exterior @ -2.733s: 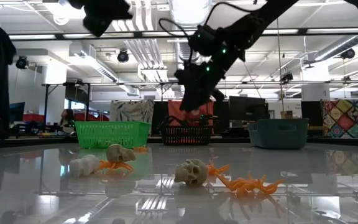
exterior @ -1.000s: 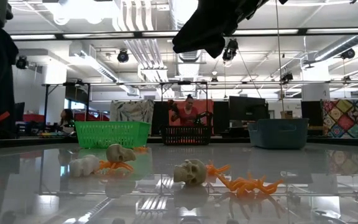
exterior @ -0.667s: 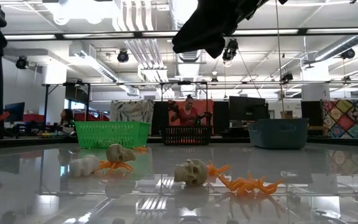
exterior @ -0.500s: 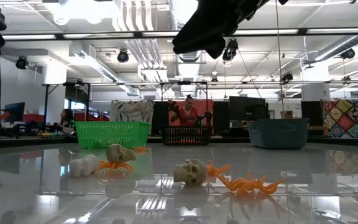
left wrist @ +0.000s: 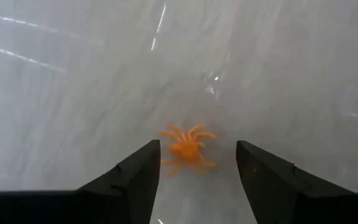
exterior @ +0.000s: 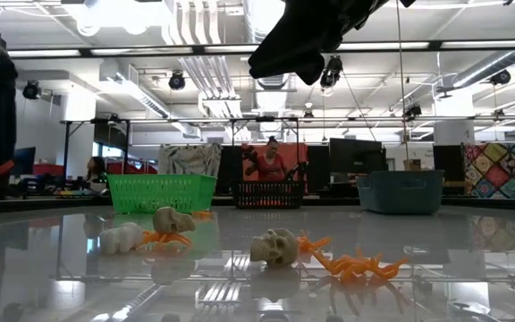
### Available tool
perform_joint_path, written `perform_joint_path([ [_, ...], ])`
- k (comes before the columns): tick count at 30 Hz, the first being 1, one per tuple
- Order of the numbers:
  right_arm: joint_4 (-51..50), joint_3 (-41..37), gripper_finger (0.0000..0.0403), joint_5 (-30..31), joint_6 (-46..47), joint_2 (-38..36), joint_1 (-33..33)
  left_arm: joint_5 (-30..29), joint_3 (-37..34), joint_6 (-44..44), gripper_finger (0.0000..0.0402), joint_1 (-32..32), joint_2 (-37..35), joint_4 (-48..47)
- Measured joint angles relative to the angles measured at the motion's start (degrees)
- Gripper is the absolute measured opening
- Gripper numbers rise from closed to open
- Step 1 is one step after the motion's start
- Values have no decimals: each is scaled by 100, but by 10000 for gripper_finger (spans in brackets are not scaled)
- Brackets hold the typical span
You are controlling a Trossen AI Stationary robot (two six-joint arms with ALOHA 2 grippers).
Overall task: Sort Halloween decoration
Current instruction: Put the orange spider toy into the black bin
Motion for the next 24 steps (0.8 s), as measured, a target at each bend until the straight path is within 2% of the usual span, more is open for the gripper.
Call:
perform_joint_path([
  [7, 0, 0, 84, 1, 2, 2, 0, -4, -2, -51, 181, -2, 115, 24],
  [17, 0, 0, 86, 3, 4, 2, 0, -3, 0, -51, 107, 0, 116, 21],
  [24, 0, 0, 83, 3, 4, 4, 0, -4, -2, -26, 78, 0, 107, 15],
])
